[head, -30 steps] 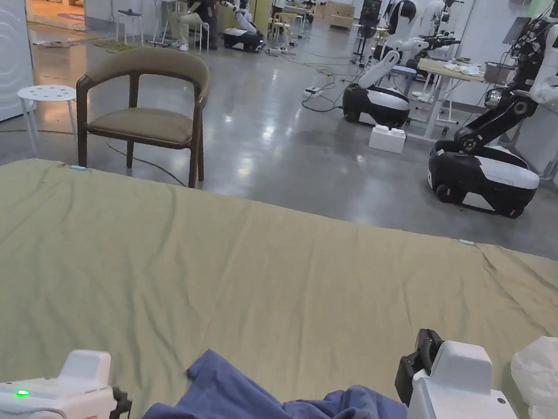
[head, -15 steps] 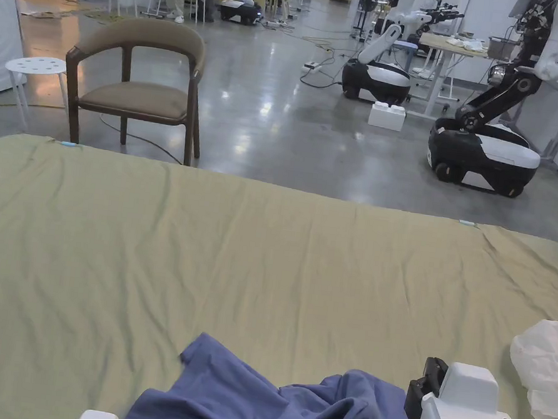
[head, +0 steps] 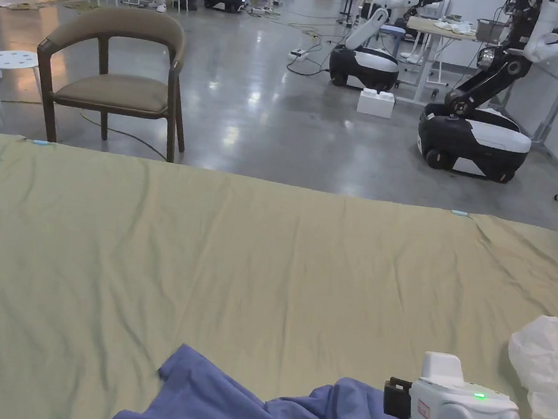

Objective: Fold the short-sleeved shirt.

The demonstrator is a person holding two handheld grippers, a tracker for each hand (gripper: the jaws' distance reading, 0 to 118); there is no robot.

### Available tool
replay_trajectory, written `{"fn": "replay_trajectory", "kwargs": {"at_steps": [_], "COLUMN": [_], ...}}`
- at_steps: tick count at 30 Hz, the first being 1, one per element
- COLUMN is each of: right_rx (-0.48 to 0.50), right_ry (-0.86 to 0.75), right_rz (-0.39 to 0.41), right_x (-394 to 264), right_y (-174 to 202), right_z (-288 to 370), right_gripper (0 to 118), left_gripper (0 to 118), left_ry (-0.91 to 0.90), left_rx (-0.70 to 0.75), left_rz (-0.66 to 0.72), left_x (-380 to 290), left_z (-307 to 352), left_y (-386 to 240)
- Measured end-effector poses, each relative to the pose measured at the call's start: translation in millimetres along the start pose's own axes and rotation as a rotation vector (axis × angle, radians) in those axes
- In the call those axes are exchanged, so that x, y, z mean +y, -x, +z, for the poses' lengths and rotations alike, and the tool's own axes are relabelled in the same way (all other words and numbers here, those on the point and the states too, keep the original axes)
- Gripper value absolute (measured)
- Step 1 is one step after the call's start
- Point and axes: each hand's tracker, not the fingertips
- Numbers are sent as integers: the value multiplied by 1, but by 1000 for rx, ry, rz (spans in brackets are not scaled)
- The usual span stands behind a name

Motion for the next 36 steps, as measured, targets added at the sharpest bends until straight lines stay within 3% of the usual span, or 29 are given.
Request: {"fn": "replay_trajectory", "kwargs": {"at_steps": [4, 6, 7, 8, 9, 14, 21, 36], "right_rx": [49, 53, 70, 111, 161, 96, -15, -107], "right_ry": [148, 222, 242, 226, 194, 156, 9, -255], "right_rz": [17, -1, -13, -41, -74, -25, -1, -73], "right_x": [-3, -9, -12, -16, -17, -16, 3, 80], "right_y": [4, 3, 2, 1, 0, 1, -26, -71], "right_z": [-51, -64, -67, -65, -61, -24, 59, 220], "right_gripper": [72, 64, 50, 24, 7, 3, 3, 3], "left_gripper": [0, 0, 0, 0, 0, 0, 0, 0], "left_ry": [-22, -19, -25, -29, -34, -81, -252, -559], "left_rx": [1, -7, -10, -12, -13, -26, -55, -49], "left_rz": [2, 9, 13, 14, 11, 2, 2, -17], "left_x": [-2, -2, -2, -2, 0, 5, 31, 160], "left_z": [4, 4, 6, 7, 8, 19, 65, 189], "left_y": [4, 5, 5, 5, 4, 3, 6, 33]}}
